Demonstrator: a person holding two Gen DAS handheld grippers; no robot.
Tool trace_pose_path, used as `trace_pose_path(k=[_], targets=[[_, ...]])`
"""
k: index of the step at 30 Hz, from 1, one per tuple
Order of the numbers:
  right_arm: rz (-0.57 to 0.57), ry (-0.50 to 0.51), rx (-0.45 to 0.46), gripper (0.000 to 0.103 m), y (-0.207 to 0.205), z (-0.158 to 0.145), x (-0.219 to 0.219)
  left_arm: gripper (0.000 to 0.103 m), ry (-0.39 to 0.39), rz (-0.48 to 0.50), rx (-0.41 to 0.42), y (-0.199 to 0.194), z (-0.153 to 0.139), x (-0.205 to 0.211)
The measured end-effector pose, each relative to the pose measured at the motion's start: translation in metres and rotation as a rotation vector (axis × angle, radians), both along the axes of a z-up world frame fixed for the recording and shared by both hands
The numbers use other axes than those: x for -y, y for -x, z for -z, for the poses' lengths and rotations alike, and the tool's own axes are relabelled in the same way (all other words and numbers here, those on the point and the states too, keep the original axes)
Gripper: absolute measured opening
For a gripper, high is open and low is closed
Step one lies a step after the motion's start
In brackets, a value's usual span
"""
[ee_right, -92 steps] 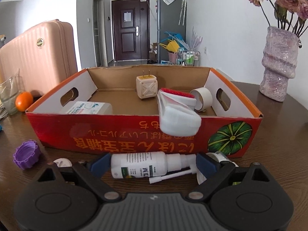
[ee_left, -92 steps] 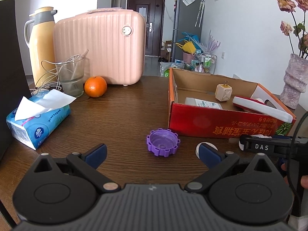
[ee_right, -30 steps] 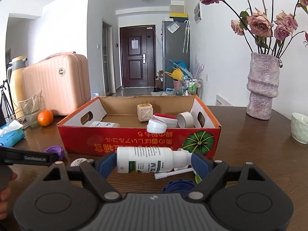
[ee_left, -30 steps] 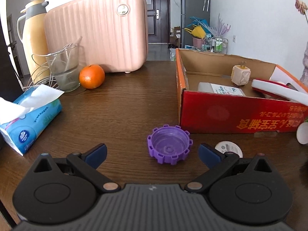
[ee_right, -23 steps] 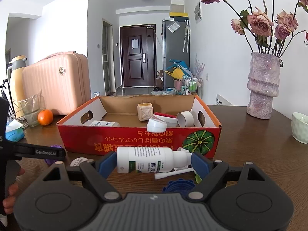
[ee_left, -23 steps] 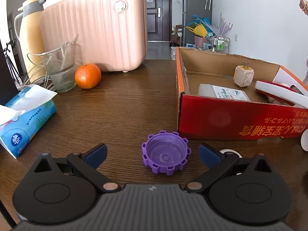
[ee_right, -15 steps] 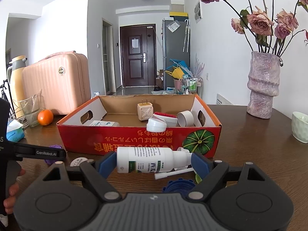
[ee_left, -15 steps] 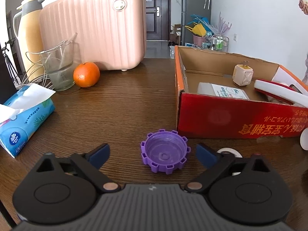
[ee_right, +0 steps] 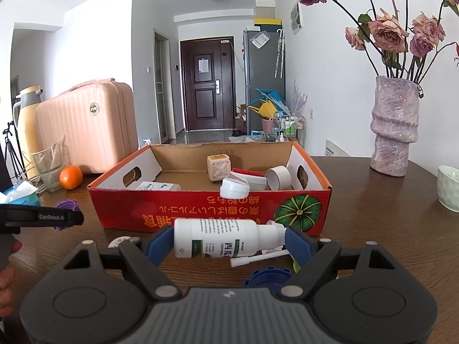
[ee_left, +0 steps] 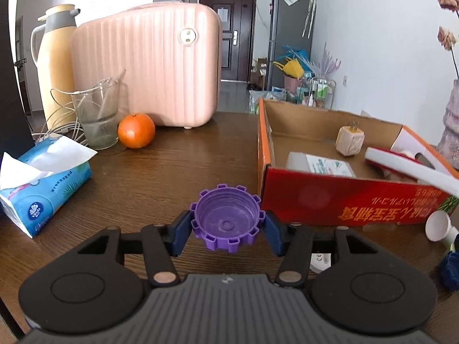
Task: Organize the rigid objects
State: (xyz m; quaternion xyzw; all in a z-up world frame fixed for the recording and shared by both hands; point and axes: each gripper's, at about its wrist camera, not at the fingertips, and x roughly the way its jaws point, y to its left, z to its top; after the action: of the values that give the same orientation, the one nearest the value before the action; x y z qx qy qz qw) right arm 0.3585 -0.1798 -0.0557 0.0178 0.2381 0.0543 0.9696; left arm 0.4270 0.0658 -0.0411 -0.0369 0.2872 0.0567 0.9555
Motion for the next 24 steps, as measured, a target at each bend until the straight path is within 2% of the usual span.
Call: trace_pose_path(k=[13, 24], targets=[[-0.028, -0.014, 0.014, 0.084, 0.008, -0.007, 0.001, 0.055, -0.012, 0.032, 0.121, 0.035, -0.025, 0.02], [-0.053, -0.032, 0.044, 0.084, 0.018, -0.017, 0.002, 0.055, -0.006, 0.071, 0.169, 0.062, -0.037, 0.043]])
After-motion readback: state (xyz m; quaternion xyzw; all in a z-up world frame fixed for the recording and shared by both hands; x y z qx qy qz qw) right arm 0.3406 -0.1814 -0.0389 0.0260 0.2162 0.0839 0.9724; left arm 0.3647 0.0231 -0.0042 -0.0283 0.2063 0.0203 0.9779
